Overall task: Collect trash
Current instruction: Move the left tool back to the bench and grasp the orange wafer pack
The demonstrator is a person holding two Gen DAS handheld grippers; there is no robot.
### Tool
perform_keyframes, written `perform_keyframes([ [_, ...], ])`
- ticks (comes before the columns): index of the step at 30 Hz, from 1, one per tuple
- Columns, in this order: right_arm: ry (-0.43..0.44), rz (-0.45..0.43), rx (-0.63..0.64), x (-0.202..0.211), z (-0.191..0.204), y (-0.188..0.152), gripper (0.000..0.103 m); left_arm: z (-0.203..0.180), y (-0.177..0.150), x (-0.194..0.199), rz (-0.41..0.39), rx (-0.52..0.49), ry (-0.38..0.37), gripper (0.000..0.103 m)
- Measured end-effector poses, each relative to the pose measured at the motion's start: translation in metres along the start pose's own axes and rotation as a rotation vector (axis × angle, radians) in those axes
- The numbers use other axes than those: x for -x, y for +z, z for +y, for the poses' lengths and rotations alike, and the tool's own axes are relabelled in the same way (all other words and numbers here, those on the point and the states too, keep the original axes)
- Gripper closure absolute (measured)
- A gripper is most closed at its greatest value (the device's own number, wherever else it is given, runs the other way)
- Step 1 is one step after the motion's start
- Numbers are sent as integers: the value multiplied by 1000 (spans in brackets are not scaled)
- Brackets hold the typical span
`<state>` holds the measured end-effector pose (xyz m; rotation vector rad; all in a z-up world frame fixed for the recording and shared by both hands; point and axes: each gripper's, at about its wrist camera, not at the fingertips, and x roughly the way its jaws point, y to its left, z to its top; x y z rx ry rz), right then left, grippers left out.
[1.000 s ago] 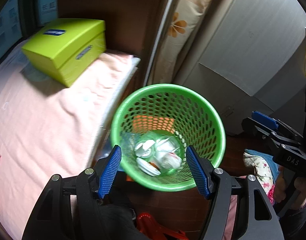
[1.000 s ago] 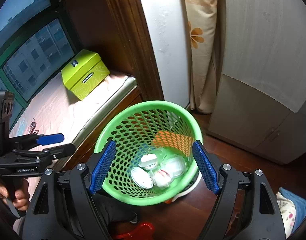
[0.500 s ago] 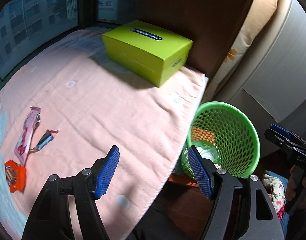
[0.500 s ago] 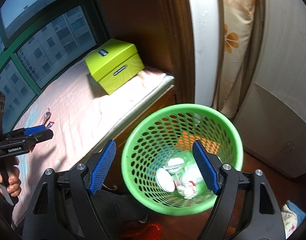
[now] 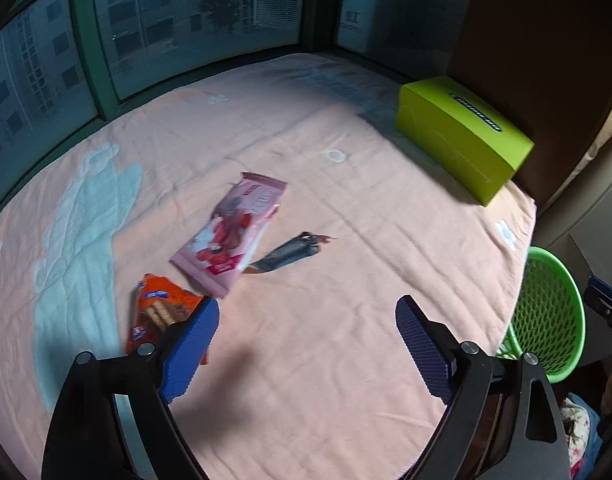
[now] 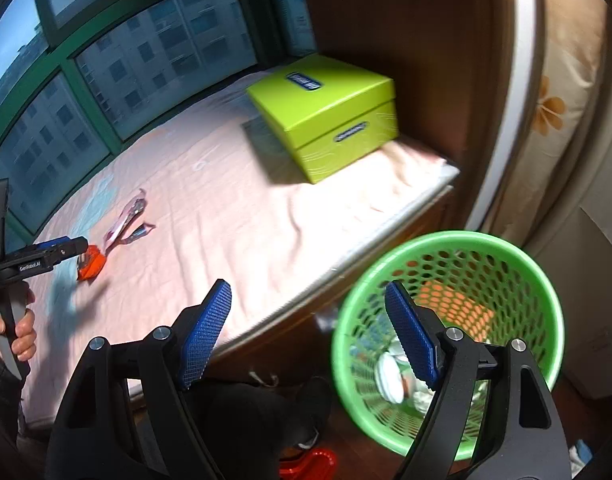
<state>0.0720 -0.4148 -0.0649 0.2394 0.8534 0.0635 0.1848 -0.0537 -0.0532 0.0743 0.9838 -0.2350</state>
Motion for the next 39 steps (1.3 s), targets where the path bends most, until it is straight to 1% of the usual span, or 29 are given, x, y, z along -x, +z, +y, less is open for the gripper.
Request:
perform_keyframes([
  [5,43,21,44,-17,32,7,24,47,-4,-10,26,55,53,11],
  [9,68,34,79,-29,56,13,24,77,-9,-25,78,83,52,10],
  [13,90,49,101,-40,74,18,24,96,-16,-39,114,103,45,10],
  [16,102,62,120,-49,88,20,24,102,-20,-47,130,103,37,10],
  [21,117,80,144,-60,105,22,24,104,-21,-55,143,96,-11,10],
  [26,131,97,166,-71,119,25,24,102,-20,-67,167,76,-5,10],
  [30,139,109,184,-80,129,28,24,104,-22,-72,170,65,-7,10],
  [32,142,117,190,-85,134,29,24,107,-23,-73,172,71,-5,16],
  [34,146,122,197,-89,138,29,24,110,-25,-71,167,81,-21,24],
  [35,148,125,204,-91,141,30,24,109,-24,-69,160,75,-20,26],
  [36,149,128,210,-93,144,30,24,108,-24,-66,151,63,-8,31],
  [39,166,141,215,-99,151,33,24,111,-25,-60,142,68,-12,35],
])
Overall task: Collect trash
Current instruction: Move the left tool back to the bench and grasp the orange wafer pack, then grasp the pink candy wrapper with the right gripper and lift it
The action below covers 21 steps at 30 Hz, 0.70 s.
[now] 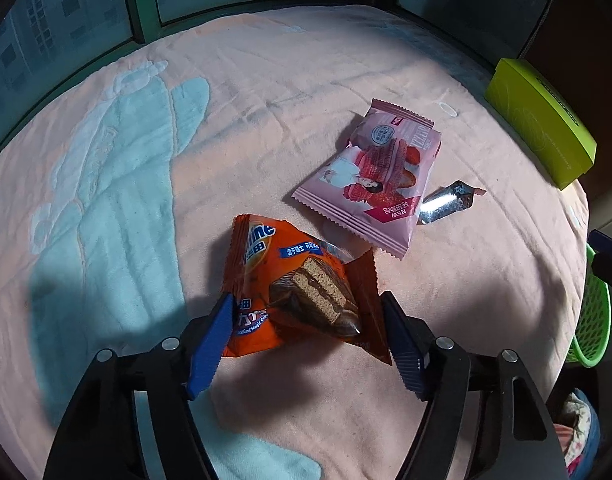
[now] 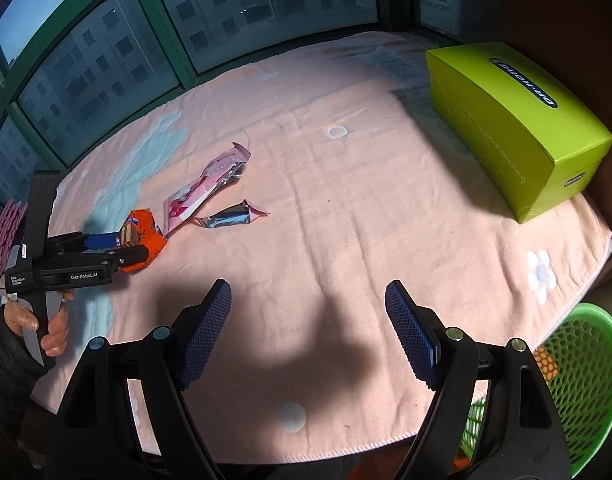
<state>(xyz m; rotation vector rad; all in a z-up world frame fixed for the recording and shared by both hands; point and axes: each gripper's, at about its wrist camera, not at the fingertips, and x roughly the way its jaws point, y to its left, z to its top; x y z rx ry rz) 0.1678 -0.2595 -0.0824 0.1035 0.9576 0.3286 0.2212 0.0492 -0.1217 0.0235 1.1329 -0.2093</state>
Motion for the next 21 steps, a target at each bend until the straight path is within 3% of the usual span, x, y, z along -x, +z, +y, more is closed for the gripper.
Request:
perform_keyframes([
  [11,122,21,-5,-36,35,38,24,20,-3,45,-95,57,-10,39],
  [21,156,46,25,-95,63,77,29,38,-3,74,-155,76,-6,39],
])
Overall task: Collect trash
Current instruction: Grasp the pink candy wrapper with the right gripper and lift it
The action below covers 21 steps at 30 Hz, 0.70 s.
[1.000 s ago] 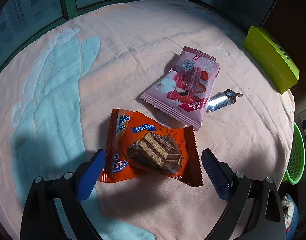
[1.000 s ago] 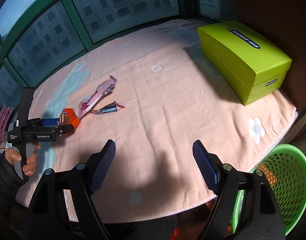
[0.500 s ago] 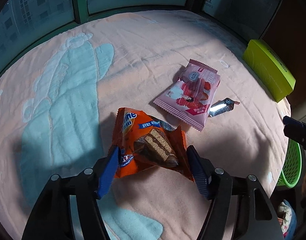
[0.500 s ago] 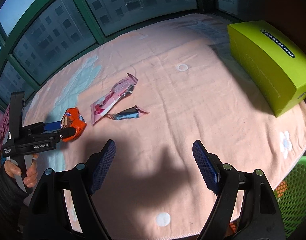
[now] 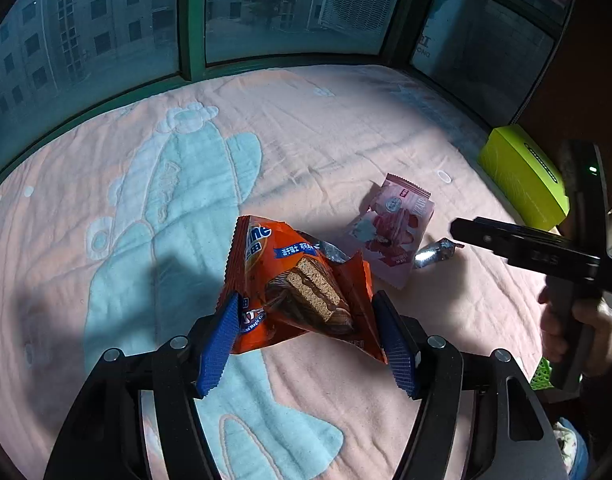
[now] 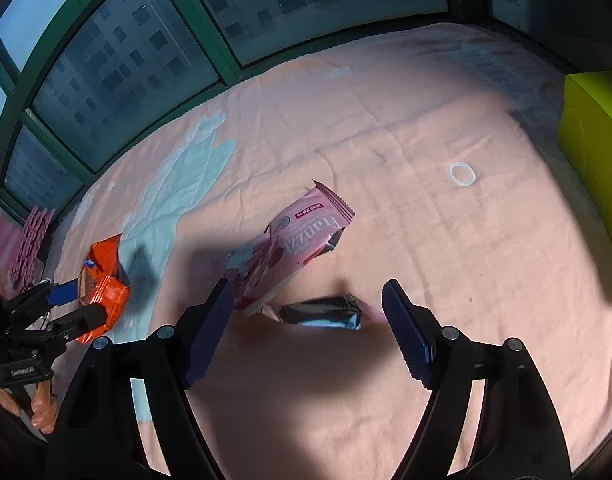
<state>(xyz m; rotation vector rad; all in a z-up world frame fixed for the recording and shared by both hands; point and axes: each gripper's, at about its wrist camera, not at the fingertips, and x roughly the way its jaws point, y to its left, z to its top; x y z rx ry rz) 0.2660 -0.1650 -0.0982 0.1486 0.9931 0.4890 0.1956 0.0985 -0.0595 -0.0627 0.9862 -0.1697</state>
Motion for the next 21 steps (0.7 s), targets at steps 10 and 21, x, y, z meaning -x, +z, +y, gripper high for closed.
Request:
perform_keyframes([
  [10,-5,28,-15,-48,3,21,34,10,1,0,0,19,-1,39],
  [21,-42,17,35,-56,12,13,68,19,-3,-4,14,51,-2,39],
])
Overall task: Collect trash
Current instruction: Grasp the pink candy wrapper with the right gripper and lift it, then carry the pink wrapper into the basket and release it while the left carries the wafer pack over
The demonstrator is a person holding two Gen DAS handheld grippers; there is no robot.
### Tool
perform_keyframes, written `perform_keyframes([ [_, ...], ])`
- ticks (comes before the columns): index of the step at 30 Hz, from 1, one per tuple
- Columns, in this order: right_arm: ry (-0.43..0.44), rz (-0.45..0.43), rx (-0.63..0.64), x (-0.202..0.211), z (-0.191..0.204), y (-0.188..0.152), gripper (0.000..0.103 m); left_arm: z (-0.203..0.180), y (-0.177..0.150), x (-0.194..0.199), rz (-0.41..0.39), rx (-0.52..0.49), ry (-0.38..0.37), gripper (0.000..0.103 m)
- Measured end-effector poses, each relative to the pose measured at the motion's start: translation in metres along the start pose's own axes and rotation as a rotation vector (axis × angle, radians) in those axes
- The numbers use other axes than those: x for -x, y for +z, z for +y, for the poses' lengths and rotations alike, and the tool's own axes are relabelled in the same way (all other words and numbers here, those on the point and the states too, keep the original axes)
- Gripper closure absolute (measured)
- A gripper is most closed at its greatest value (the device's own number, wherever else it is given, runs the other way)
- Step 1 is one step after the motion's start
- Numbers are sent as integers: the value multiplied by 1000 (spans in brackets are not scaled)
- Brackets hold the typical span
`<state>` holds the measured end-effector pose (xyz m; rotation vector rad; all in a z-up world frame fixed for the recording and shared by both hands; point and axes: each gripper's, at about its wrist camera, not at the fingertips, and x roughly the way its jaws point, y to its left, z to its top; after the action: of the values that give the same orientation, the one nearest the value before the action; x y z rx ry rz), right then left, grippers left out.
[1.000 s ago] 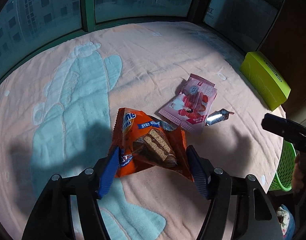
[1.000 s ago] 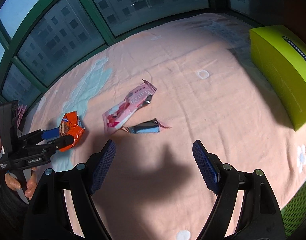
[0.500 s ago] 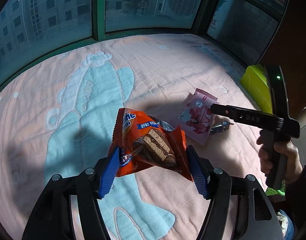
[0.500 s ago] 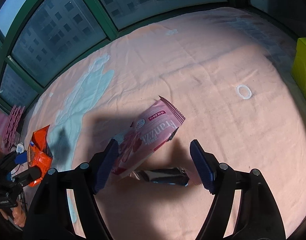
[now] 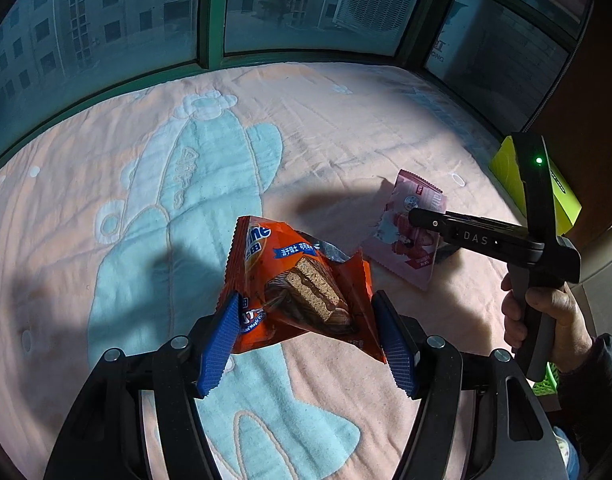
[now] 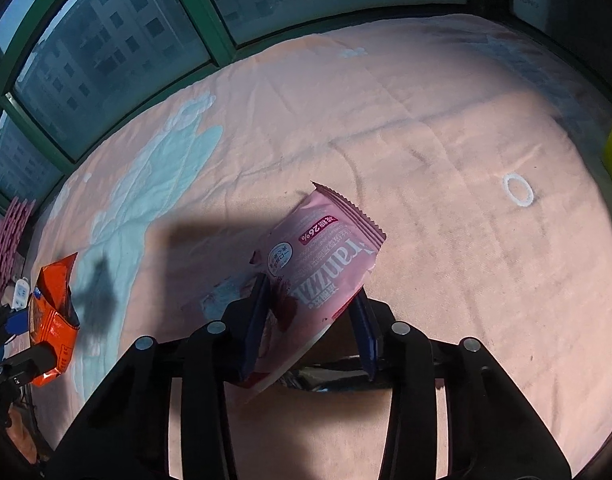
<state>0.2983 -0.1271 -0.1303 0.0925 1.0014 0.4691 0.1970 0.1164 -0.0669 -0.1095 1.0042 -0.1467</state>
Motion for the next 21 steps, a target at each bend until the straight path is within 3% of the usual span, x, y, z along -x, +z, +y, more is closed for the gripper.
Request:
perform_keyframes([
  [6,5,-47,20,25,1,-5,77,-6,1,4,-9,-8,-12,39],
  [15,7,-110,-10,88,-15,-28,77,-39,0,20,-35,-57,-49,39],
  [21,-25,-161,-36,143,-38,-58,77,-82,-3,29,-48,-122,-95,39],
])
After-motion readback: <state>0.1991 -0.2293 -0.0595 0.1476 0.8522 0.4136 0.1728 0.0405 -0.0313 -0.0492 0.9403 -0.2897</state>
